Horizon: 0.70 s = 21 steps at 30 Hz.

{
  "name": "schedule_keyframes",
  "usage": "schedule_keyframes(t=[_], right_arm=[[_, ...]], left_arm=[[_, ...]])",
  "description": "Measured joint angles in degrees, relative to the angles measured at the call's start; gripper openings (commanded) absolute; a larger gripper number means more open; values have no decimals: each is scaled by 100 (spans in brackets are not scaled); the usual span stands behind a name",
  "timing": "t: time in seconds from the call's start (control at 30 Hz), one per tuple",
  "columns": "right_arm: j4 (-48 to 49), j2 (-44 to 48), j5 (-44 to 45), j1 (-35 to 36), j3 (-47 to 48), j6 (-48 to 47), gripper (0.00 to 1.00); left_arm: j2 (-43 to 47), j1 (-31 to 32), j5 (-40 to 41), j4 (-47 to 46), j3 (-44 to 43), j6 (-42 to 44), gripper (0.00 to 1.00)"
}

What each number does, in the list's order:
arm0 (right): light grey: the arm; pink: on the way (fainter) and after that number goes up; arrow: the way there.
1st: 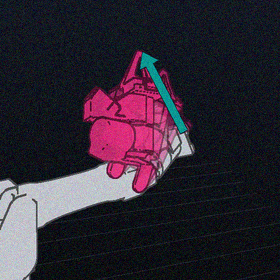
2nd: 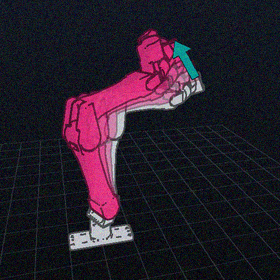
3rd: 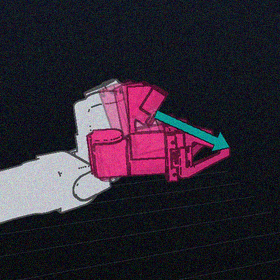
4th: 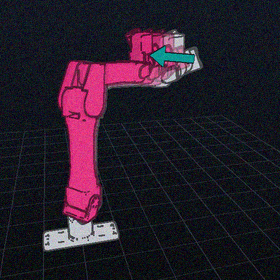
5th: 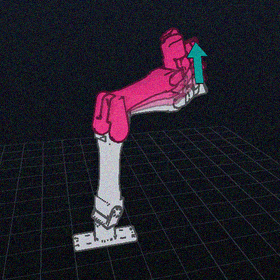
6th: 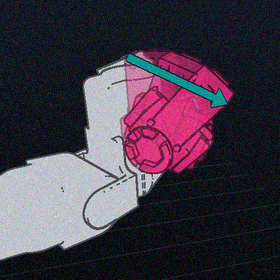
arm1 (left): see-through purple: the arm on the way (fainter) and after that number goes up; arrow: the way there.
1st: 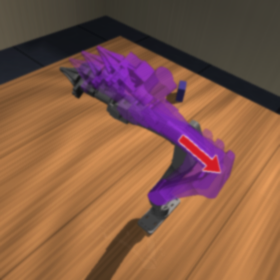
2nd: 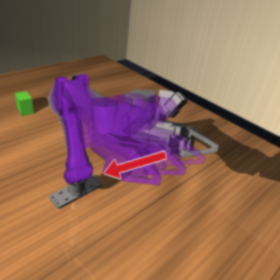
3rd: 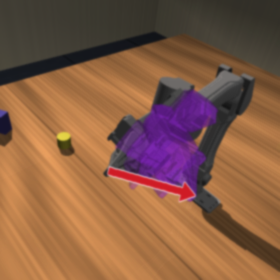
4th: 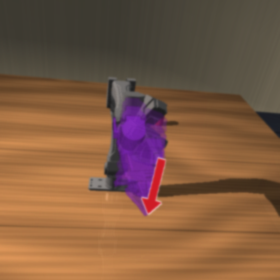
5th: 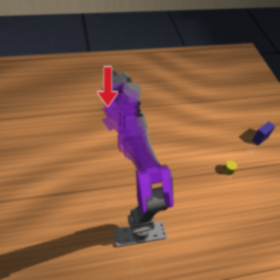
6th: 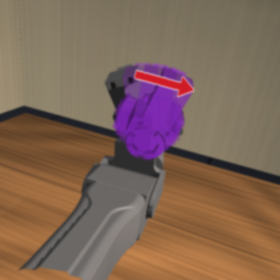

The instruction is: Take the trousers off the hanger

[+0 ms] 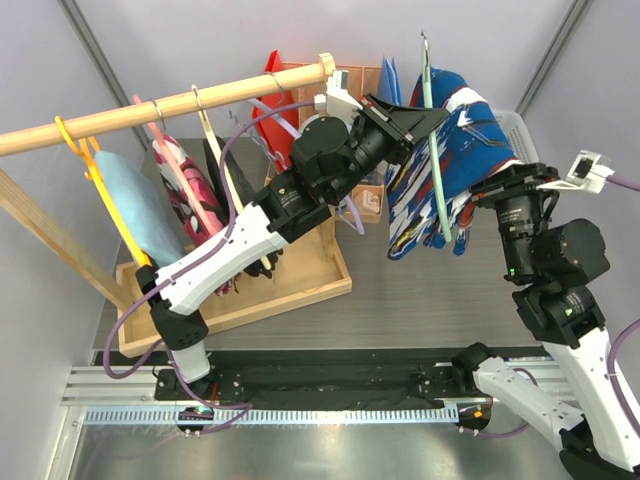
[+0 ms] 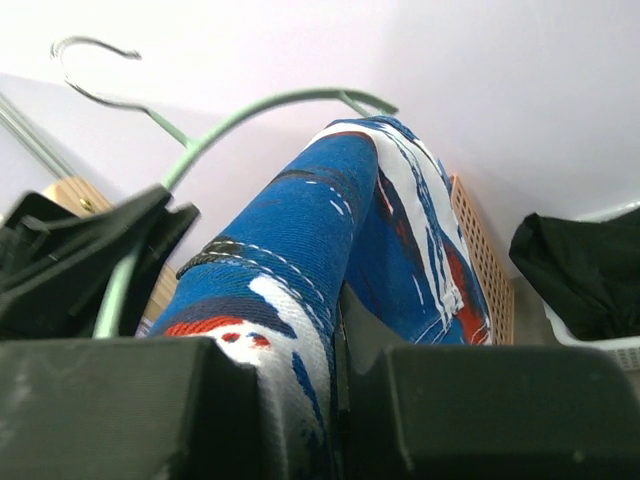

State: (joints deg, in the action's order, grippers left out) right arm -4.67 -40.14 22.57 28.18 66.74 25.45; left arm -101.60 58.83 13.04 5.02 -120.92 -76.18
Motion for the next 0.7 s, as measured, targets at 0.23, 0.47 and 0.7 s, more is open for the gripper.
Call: schedule_keyframes(t=[0.23, 0.47, 0.7], right_arm=[[216, -302, 129, 0, 758, -188, 1], [616, -450, 511, 0, 1425, -538, 1], [866, -516, 1073, -2, 2050, -1180, 1]], left_arm=[[125, 0, 35, -125, 310, 20, 0], [352, -4, 144, -125, 824, 87, 0], [525, -22, 219, -92, 1224, 168, 0]])
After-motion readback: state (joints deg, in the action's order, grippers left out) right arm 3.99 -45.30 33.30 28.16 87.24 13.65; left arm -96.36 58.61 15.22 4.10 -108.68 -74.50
